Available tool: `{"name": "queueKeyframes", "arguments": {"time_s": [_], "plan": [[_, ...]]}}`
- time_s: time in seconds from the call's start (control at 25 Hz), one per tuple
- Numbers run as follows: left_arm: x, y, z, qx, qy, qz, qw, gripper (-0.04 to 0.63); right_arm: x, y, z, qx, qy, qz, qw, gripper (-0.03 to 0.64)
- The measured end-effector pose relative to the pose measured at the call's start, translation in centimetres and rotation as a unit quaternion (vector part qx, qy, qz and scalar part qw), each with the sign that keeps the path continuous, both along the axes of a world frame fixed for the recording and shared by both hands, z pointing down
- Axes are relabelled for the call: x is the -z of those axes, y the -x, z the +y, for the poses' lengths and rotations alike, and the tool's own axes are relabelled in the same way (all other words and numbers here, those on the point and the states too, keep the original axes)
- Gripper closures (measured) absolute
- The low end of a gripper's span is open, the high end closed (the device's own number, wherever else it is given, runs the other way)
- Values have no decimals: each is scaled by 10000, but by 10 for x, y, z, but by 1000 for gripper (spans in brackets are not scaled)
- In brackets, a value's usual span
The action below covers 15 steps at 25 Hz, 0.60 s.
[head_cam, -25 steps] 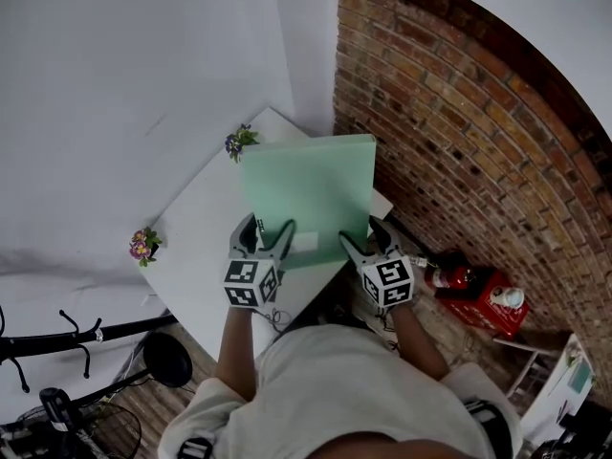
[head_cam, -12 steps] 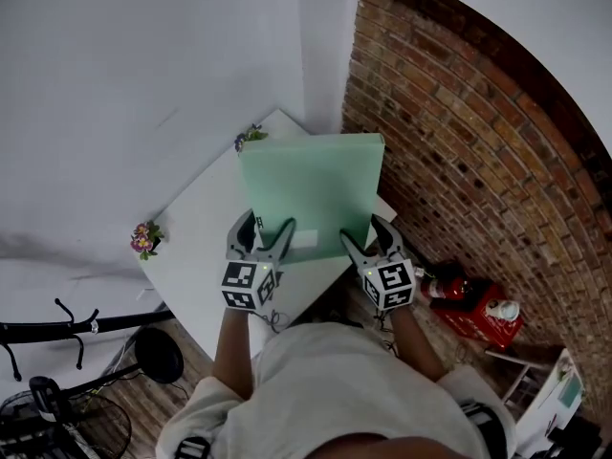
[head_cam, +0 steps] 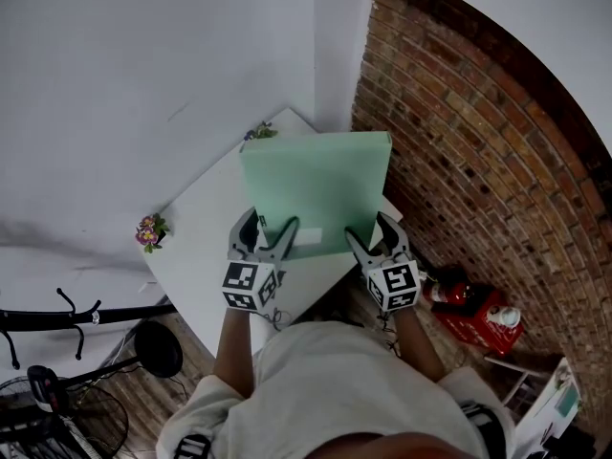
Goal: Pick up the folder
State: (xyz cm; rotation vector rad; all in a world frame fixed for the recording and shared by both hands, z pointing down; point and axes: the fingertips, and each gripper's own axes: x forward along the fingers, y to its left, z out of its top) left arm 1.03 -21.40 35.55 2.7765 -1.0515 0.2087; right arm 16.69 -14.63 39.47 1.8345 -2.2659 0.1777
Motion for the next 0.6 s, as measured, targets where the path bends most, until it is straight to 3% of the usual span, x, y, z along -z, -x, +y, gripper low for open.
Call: {"name": "queueKeyframes", "arguments": {"time_s": [0.6], "plan": [[21,-6,7,39,-270,94,9996,268,21,-8,4,6,-244,118,9996,316]]}}
